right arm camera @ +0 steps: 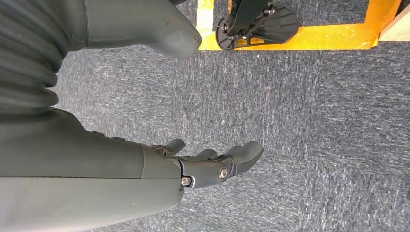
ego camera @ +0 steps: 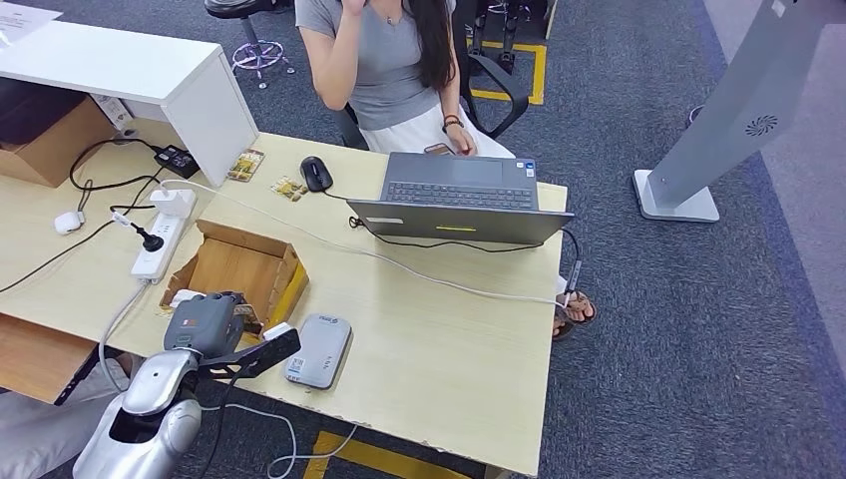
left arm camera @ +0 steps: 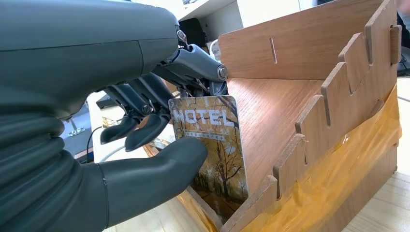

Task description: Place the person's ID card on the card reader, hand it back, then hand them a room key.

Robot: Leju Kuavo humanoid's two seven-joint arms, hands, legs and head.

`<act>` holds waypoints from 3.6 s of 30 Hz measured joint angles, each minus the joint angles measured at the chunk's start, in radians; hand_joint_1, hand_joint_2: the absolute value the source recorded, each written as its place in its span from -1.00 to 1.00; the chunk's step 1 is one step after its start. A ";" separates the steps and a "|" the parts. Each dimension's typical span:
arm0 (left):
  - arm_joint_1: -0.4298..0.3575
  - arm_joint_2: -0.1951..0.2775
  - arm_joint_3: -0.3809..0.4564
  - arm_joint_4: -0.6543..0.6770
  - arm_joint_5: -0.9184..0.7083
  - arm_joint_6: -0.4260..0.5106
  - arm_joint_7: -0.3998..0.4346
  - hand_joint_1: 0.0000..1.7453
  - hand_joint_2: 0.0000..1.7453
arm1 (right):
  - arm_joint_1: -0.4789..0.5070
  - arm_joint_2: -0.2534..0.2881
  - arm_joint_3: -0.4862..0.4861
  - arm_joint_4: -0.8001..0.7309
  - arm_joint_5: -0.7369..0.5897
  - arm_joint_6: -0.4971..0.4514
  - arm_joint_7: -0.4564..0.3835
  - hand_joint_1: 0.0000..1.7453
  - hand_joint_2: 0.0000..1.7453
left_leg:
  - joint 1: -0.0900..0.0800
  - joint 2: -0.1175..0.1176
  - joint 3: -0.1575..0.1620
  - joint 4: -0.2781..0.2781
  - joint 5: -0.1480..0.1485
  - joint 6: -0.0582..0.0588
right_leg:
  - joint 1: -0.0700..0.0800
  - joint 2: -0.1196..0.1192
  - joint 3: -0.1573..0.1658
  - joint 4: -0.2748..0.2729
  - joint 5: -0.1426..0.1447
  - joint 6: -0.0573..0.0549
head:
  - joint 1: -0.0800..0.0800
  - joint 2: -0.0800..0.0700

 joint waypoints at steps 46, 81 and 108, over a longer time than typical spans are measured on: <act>-0.204 0.043 -0.013 -0.132 -0.004 -0.049 -0.008 1.00 1.00 | -0.004 0.000 0.014 0.005 -0.035 -0.016 -0.015 -1.00 1.00 | 0.000 0.000 0.000 0.000 0.001 0.000 | 0.000 0.000 0.000 0.001 0.000 0.000 | 0.000 0.000; -0.502 0.086 -0.088 -0.073 -0.006 -0.148 0.028 1.00 1.00 | -0.036 -0.015 0.038 0.199 -0.031 -0.095 -0.061 -1.00 1.00 | 0.000 -0.002 -0.001 0.000 0.002 -0.001 | 0.001 -0.001 0.000 0.002 0.001 -0.001 | 0.000 0.000; -0.400 0.052 -0.094 -0.084 0.000 -0.117 0.029 -1.00 1.00 | -0.040 -0.016 0.042 0.217 -0.029 -0.107 -0.058 -1.00 1.00 | 0.000 -0.002 -0.001 0.000 0.002 -0.001 | 0.000 -0.001 0.000 0.001 0.001 -0.001 | 0.000 0.000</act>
